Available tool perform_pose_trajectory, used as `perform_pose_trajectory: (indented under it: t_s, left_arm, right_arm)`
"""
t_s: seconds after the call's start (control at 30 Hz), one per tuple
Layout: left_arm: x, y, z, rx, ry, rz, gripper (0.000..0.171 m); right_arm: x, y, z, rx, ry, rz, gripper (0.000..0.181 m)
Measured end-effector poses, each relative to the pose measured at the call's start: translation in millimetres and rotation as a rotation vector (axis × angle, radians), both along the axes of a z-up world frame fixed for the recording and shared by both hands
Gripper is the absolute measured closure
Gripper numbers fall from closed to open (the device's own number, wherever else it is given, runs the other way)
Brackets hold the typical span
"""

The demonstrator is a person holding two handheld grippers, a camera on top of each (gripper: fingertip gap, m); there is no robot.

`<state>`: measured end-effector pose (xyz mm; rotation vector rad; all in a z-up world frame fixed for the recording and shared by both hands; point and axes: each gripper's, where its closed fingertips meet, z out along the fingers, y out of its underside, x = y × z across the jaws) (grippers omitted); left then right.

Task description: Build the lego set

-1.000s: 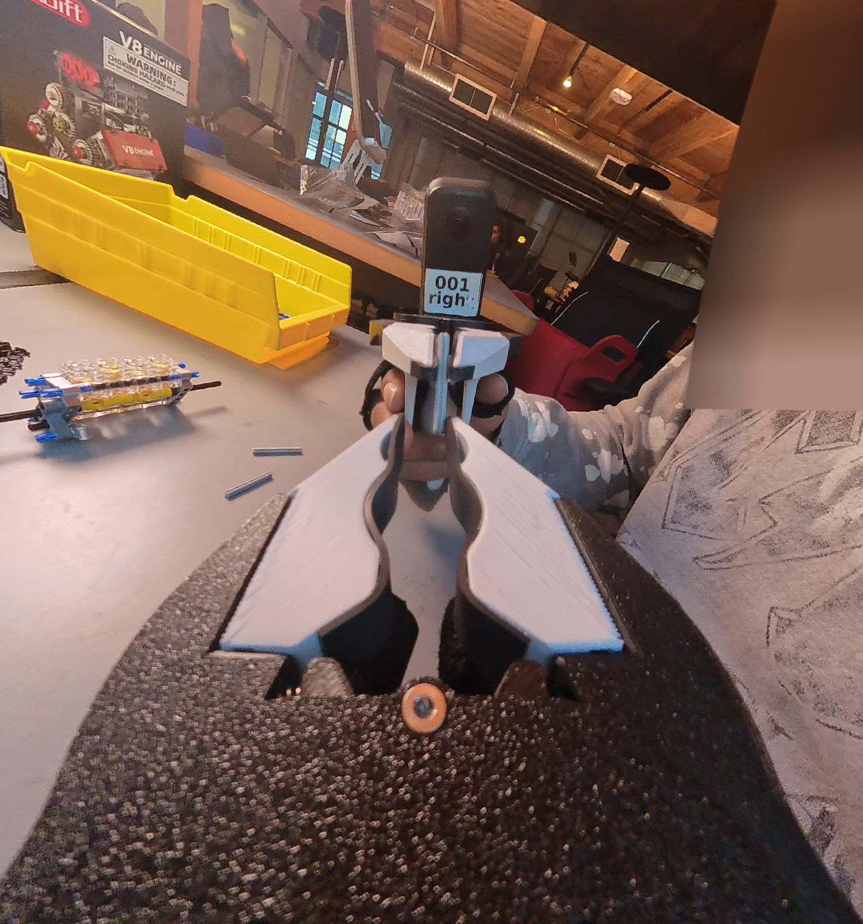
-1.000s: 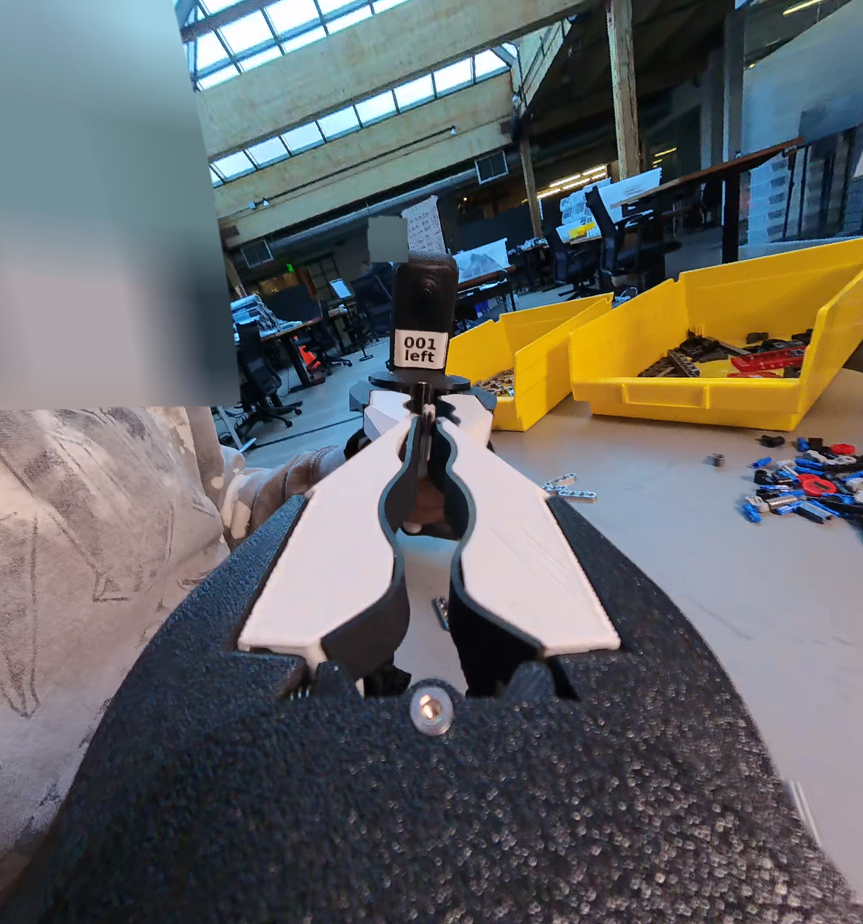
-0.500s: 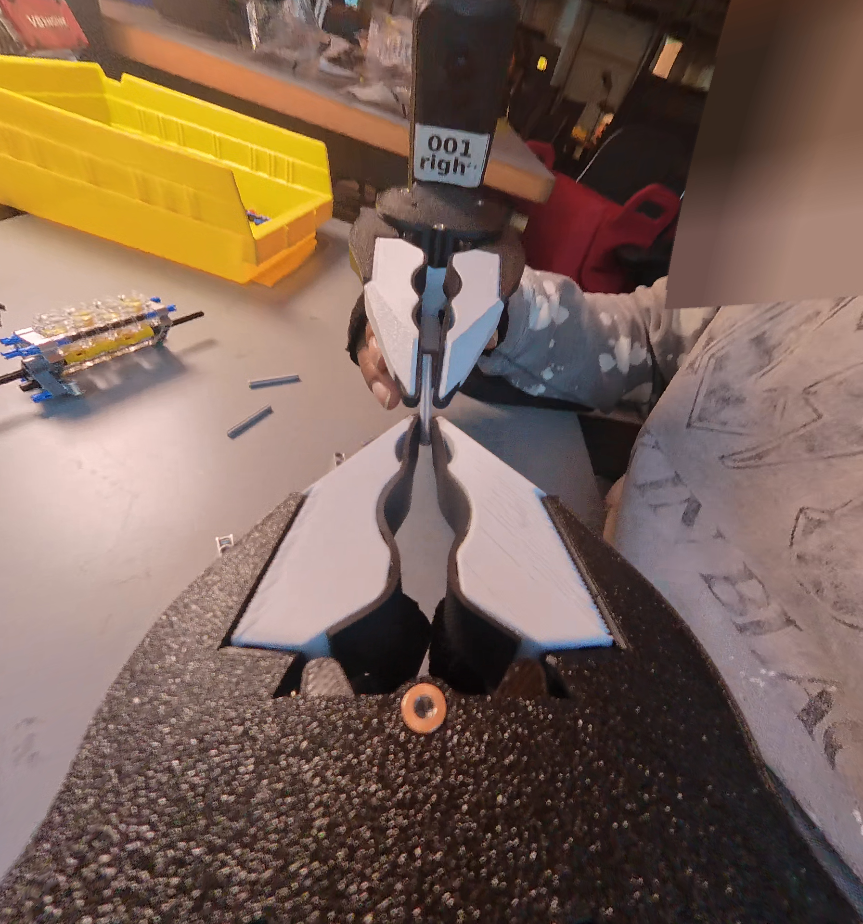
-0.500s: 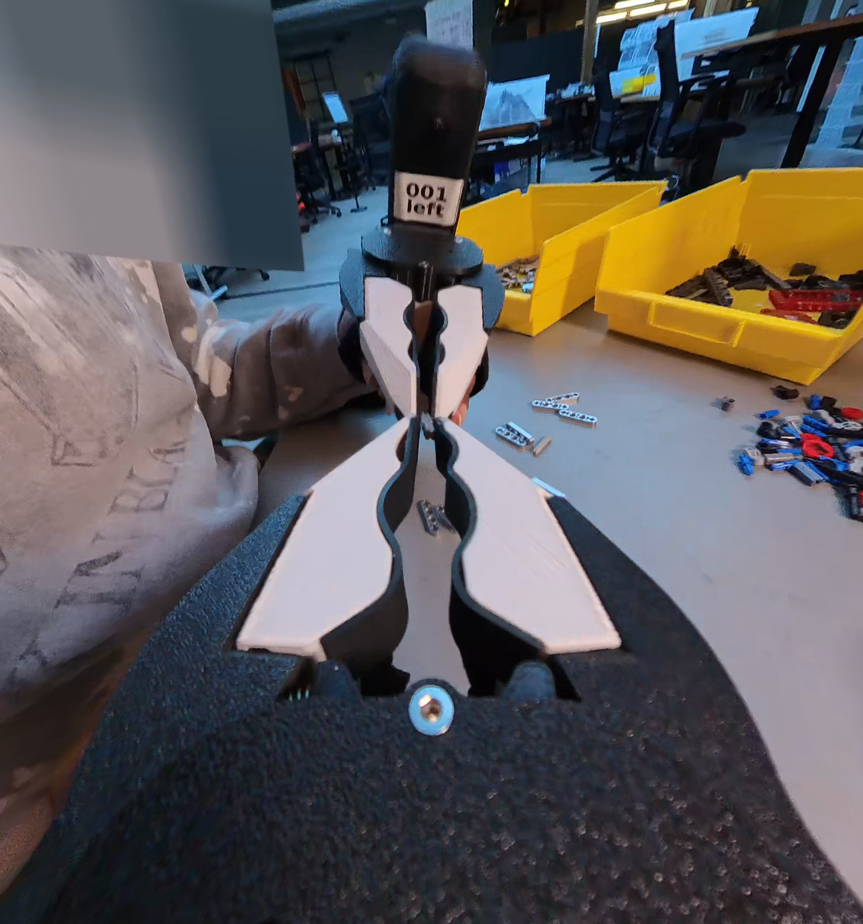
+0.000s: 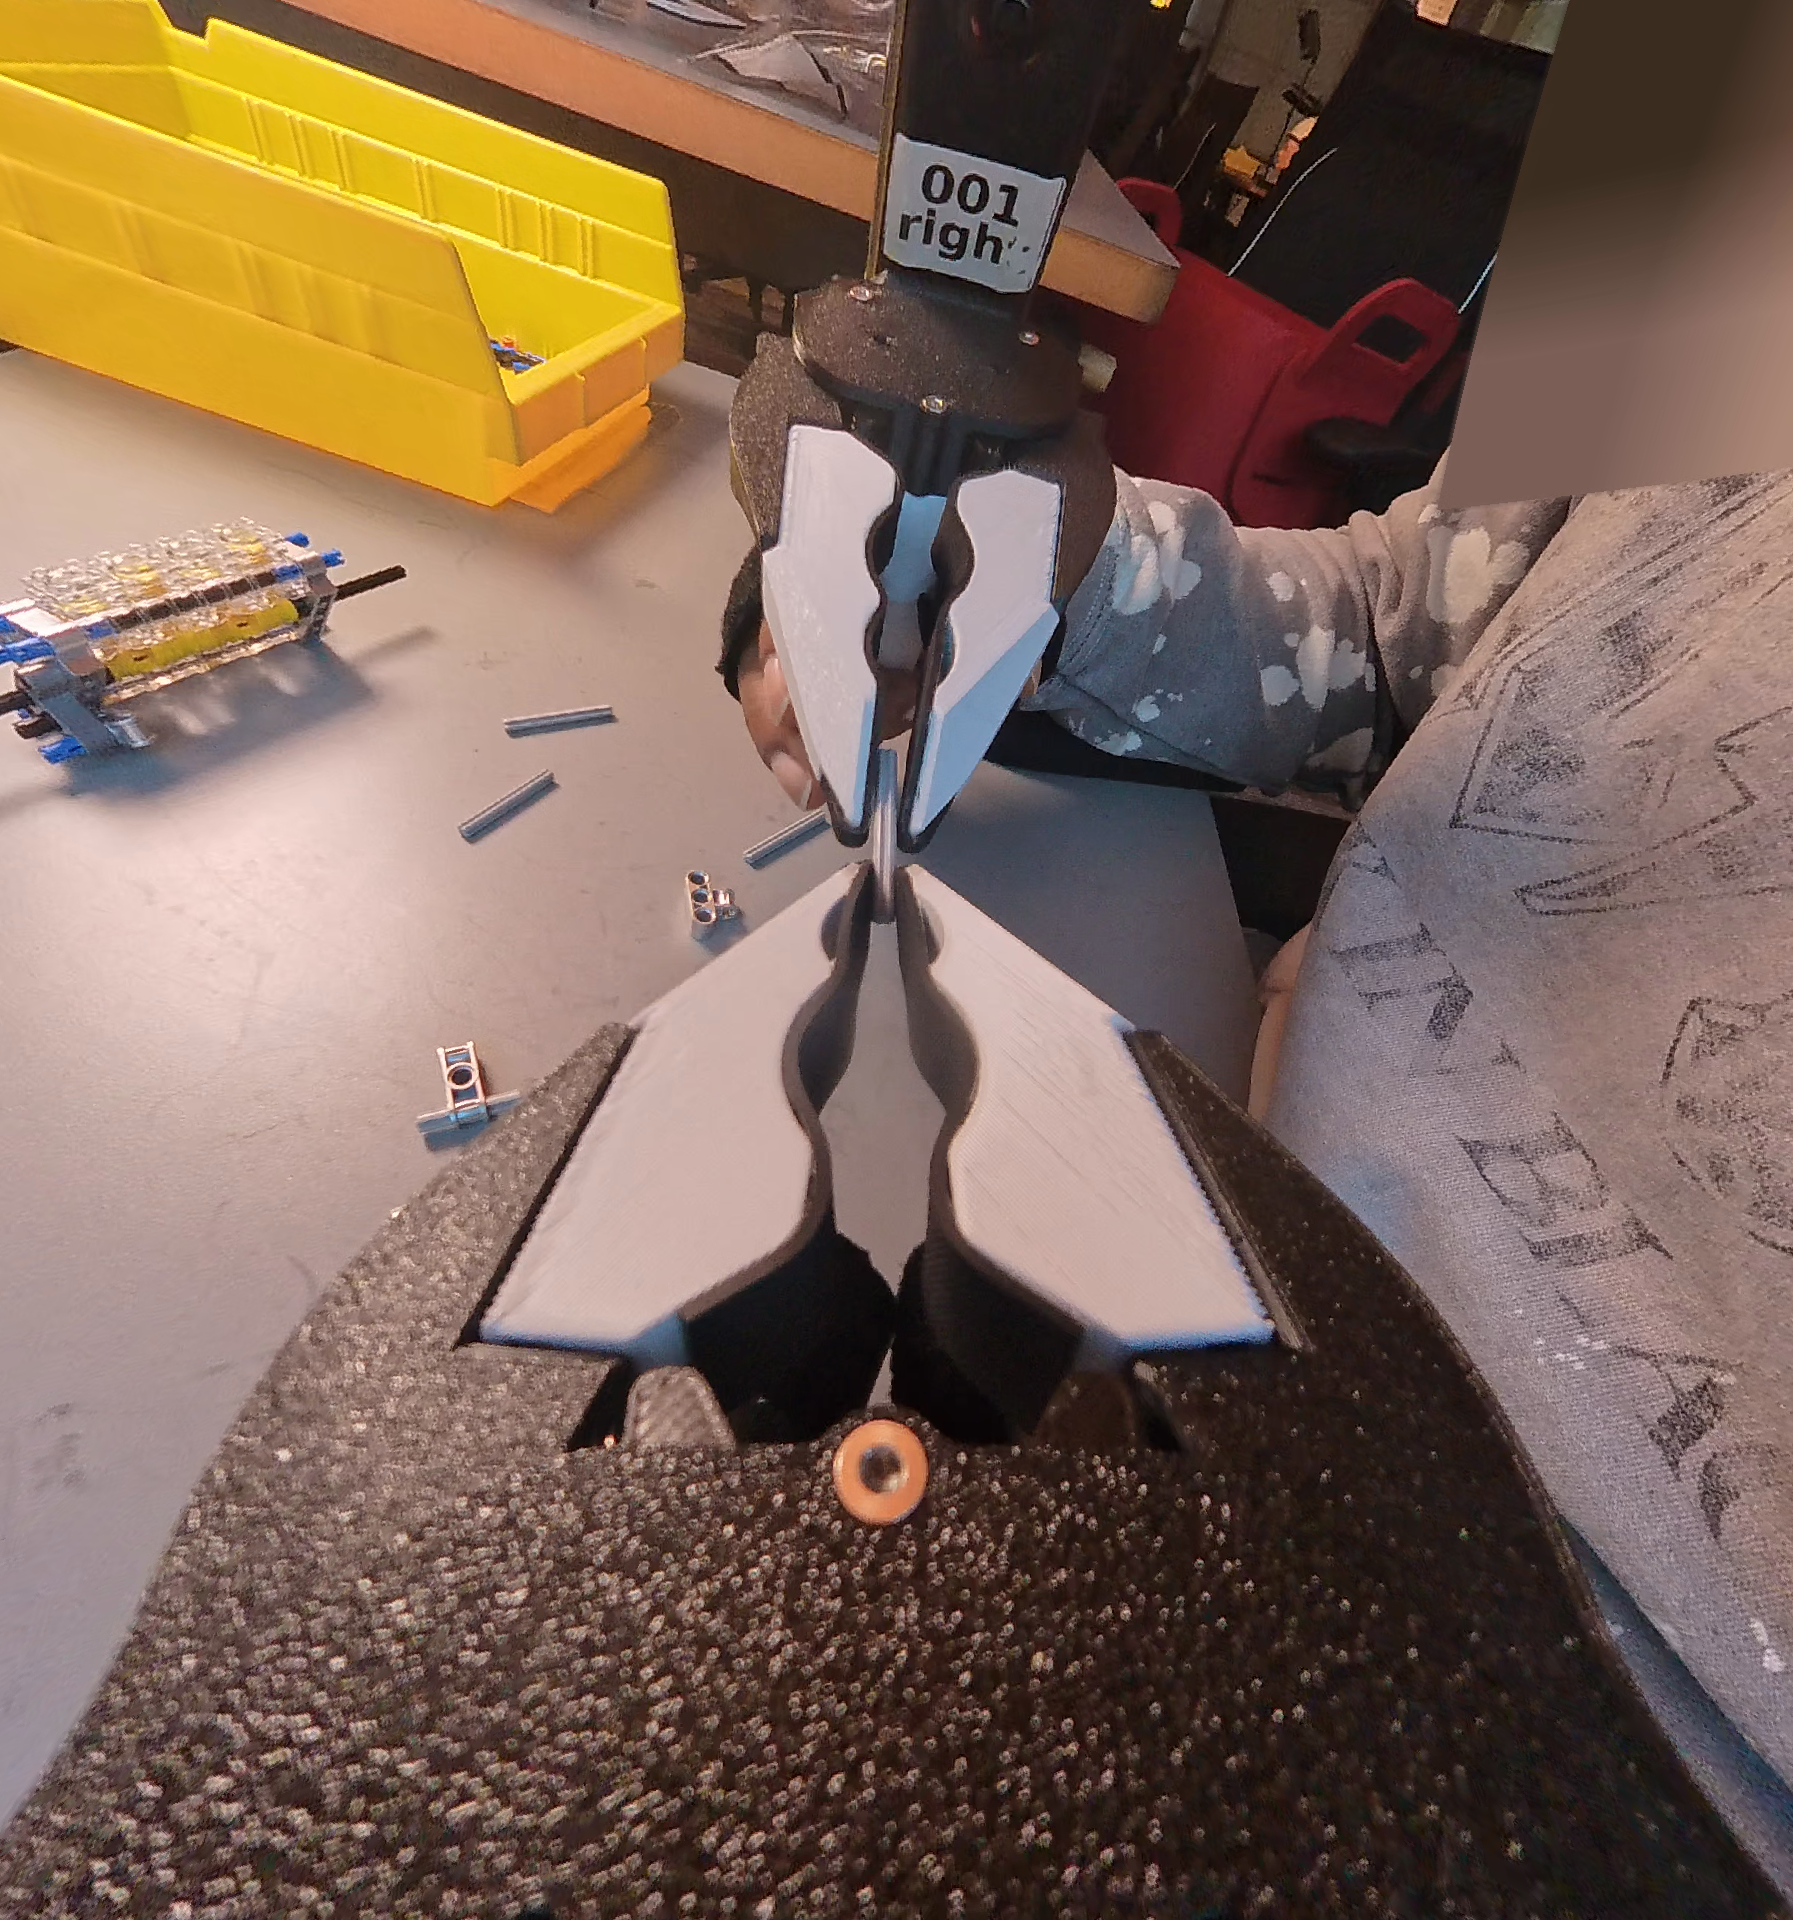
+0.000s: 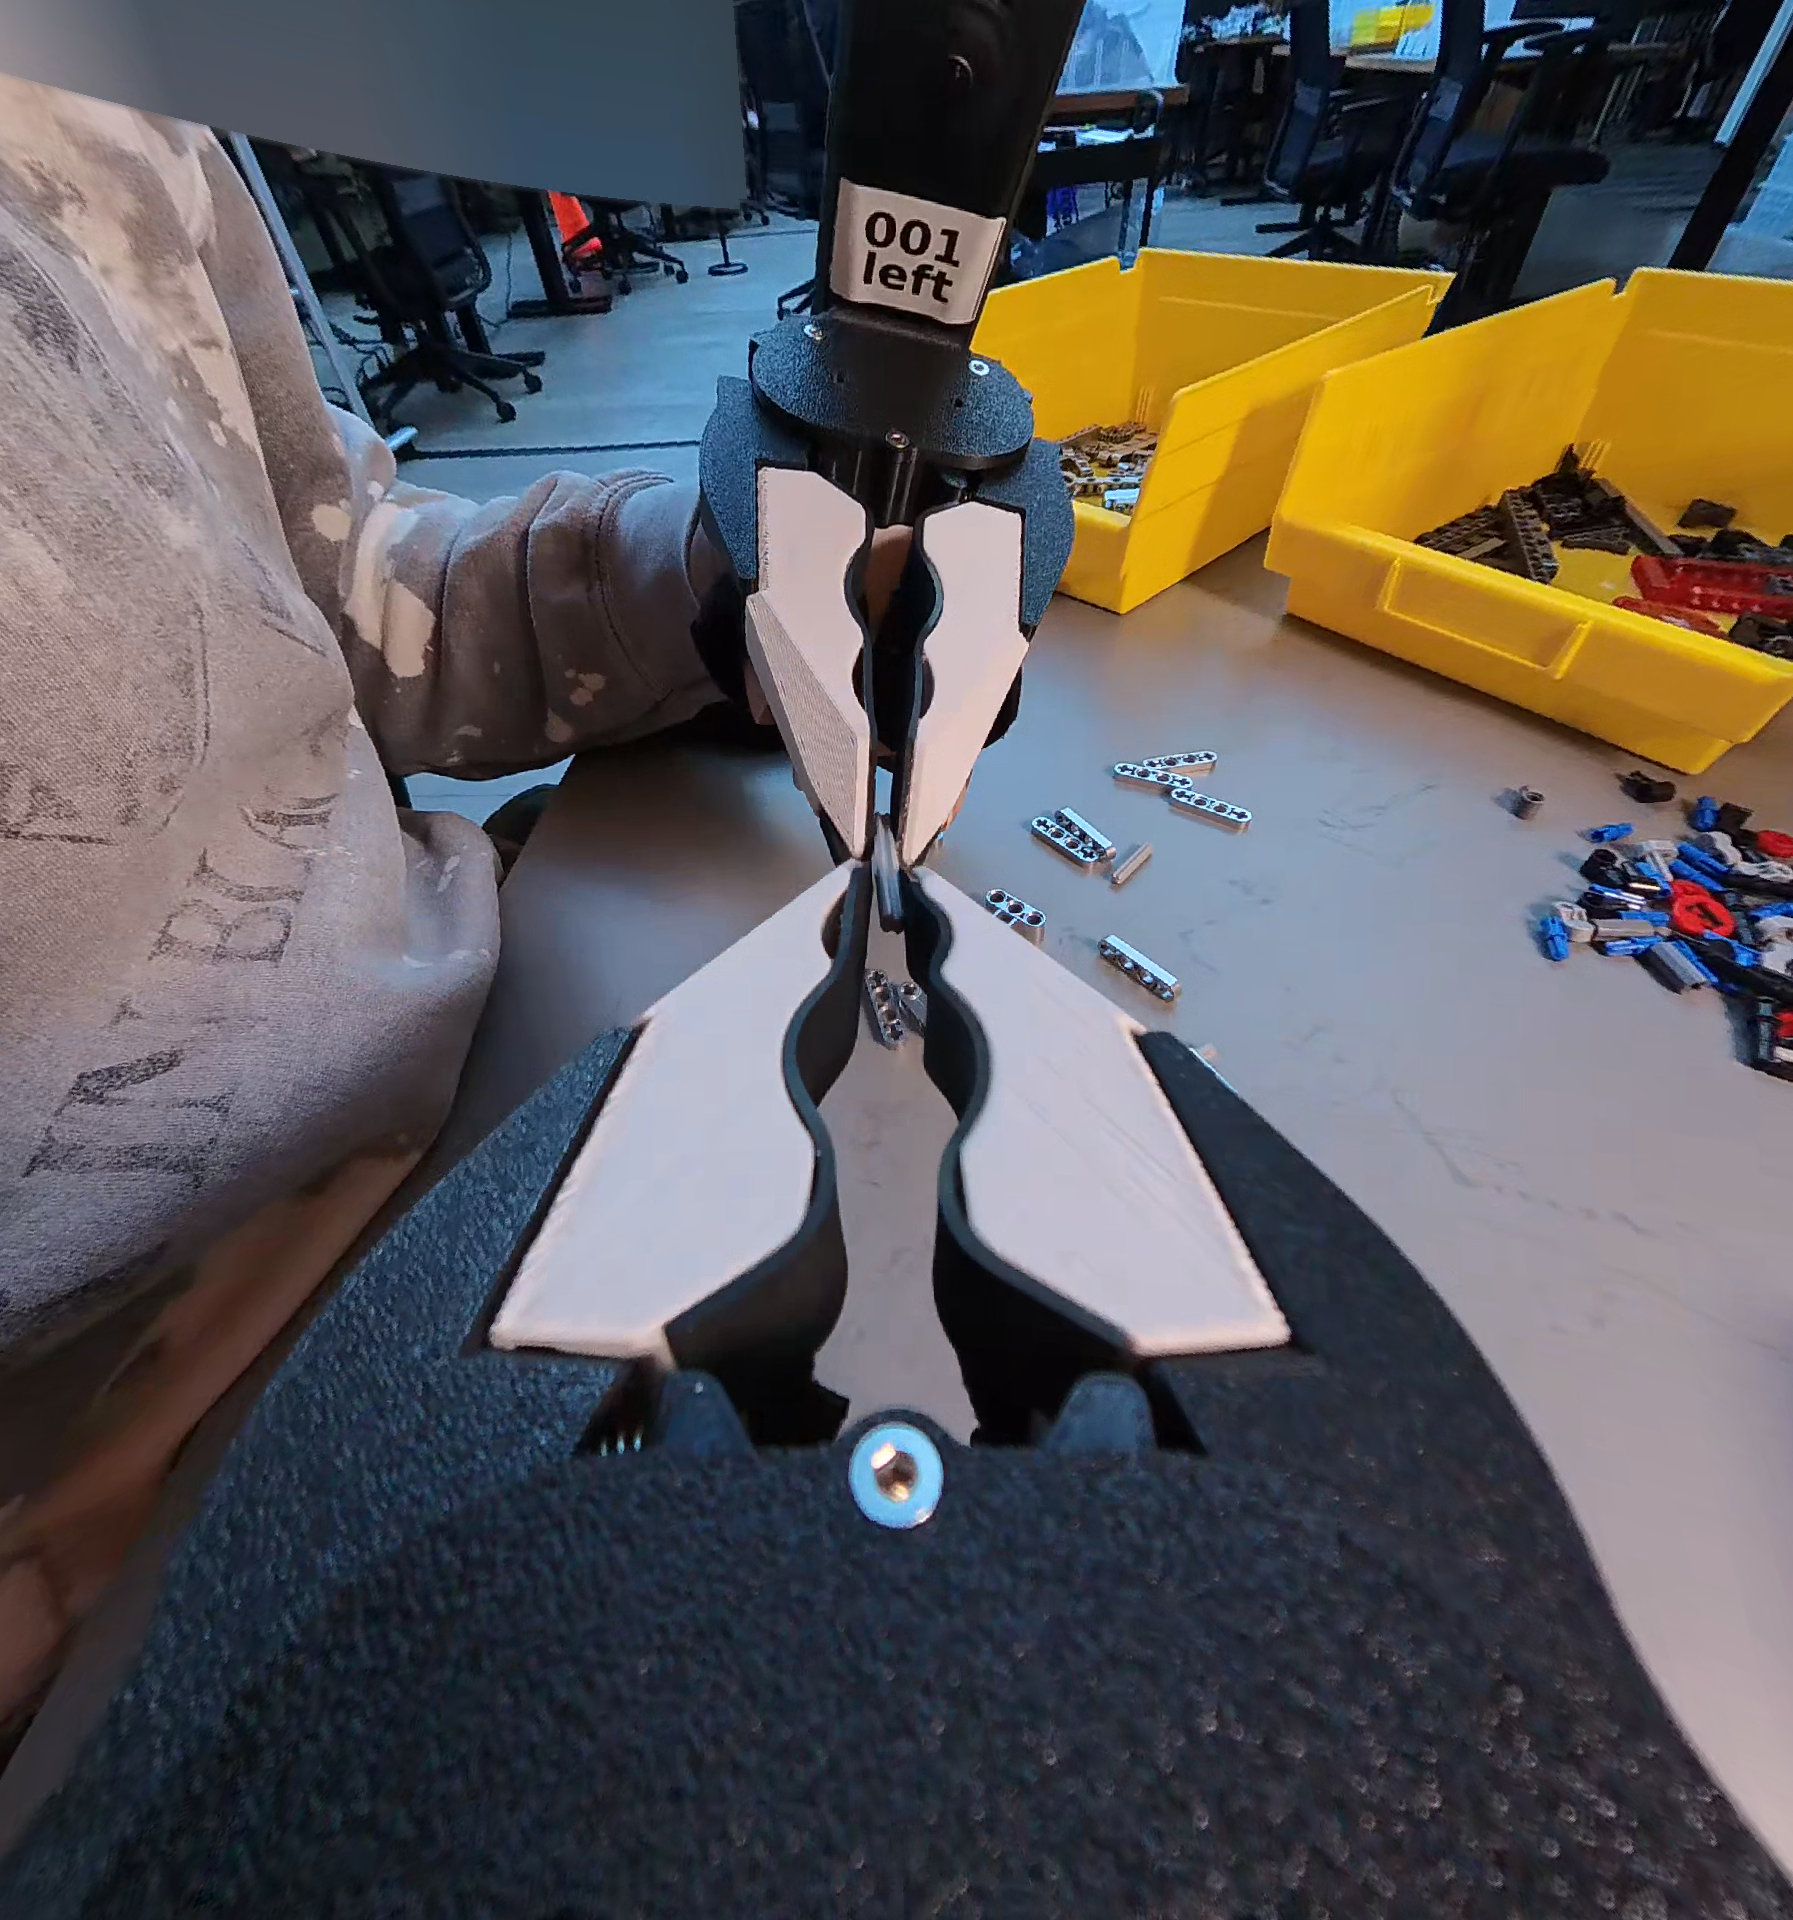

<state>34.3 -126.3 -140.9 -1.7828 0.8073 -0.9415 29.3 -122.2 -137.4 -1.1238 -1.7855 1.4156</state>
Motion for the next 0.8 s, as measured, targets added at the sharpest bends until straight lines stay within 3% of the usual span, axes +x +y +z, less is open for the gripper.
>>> perform_pose_trajectory:
  t_s: [0.33, 0.43, 0.63, 0.8]
  left_arm:
    - [-5.3, 6.2, 3.0, -0.003, -0.020, 0.035, 0.168]
    - [-17.4, 15.2, -0.7, -0.031, -0.005, 0.091, 0.157]
    - [-54.9, 45.0, -53.5, -0.144, 0.274, 0.305, 0.148]
    - [-51.8, 60.5, -76.7, -0.183, 0.352, 0.349, 0.148]
  right_arm:
    - [-2.1, 5.5, 1.2, 0.042, 0.011, -0.037, 0.180]
    - [-2.2, 13.7, 1.7, 0.047, 0.016, -0.070, 0.179]
    - [-5.9, 44.9, -6.6, 0.111, -0.019, -0.223, 0.180]
    - [-5.1, 70.5, -19.3, 0.171, -0.081, -0.342, 0.180]
